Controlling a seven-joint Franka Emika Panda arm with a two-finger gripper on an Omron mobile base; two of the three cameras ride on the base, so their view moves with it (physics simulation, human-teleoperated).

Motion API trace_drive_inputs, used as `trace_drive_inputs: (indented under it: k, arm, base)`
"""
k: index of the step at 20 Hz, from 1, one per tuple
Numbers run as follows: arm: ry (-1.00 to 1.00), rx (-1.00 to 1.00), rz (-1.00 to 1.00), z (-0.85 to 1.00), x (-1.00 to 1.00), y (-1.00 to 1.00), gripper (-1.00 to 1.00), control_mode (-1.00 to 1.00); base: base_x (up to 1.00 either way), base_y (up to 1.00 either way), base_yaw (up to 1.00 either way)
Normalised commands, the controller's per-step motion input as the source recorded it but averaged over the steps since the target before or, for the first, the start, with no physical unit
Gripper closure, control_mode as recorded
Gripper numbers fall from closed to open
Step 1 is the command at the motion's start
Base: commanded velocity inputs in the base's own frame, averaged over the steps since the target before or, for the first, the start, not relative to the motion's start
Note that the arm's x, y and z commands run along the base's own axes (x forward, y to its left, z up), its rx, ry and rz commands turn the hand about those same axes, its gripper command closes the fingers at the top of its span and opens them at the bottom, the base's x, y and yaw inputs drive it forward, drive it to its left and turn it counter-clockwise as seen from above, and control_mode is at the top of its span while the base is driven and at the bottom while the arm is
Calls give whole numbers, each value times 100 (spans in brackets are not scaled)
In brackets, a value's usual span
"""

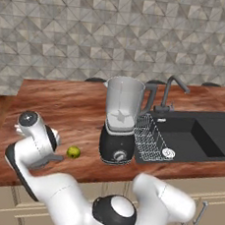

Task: Open the blender lid, put the pear in the blender, close the lid, and start the blender.

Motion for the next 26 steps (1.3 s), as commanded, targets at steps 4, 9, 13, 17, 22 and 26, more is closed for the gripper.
trace_drive_inputs:
  k: [4, 9, 13, 17, 22, 26]
  arm:
    - [5, 5, -10, 0, 0, -100, -100, -100]
    - [8, 1, -12, -1, 2, -77, -100, -100]
    - [4, 0, -1, 0, 12, -14, -100, -100]
    - [2, 0, 0, 0, 0, 0, -100, -100]
    - [4, 0, 2, 0, -1, -11, -100, -100]
    - [8, 0, 0, 0, 0, 0, -100, -100]
  base:
    - [0, 0, 0]
    - [0, 0, 0]
    - [0, 0, 0]
    - [0, 0, 0]
    - [0, 0, 0]
    - [0, 0, 0]
